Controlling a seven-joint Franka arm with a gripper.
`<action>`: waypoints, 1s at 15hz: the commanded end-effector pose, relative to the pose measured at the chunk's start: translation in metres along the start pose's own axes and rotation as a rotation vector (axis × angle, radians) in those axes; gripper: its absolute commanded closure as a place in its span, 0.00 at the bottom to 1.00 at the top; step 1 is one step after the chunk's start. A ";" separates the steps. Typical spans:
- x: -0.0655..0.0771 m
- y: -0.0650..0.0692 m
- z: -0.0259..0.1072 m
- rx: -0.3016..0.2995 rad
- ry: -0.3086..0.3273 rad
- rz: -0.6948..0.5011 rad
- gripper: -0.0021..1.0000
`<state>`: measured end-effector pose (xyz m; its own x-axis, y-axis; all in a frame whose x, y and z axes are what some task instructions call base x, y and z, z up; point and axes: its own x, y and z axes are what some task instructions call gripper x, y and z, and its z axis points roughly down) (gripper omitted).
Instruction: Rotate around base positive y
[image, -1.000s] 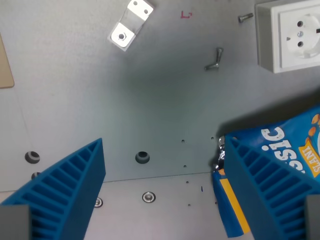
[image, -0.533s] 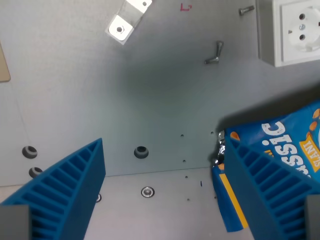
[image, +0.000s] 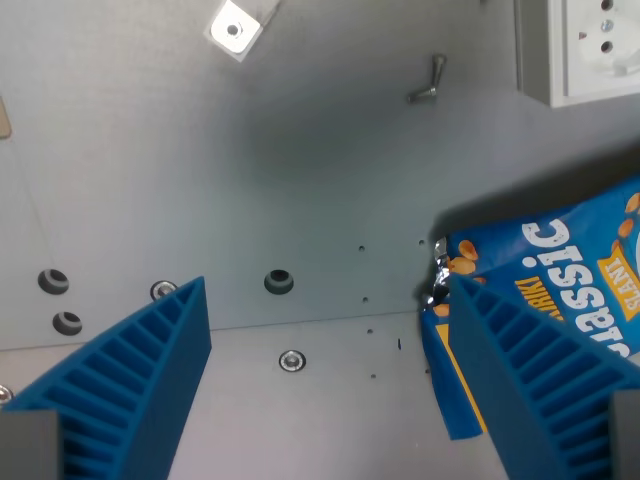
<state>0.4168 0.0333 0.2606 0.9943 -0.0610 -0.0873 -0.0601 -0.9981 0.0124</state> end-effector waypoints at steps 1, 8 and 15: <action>0.008 -0.001 -0.007 -0.009 -0.205 -0.001 0.00; 0.008 -0.001 -0.007 -0.015 -0.298 -0.002 0.00; 0.008 -0.001 -0.007 -0.020 -0.391 -0.003 0.00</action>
<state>0.4175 0.0352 0.2609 0.9655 -0.0594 -0.2536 -0.0546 -0.9982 0.0257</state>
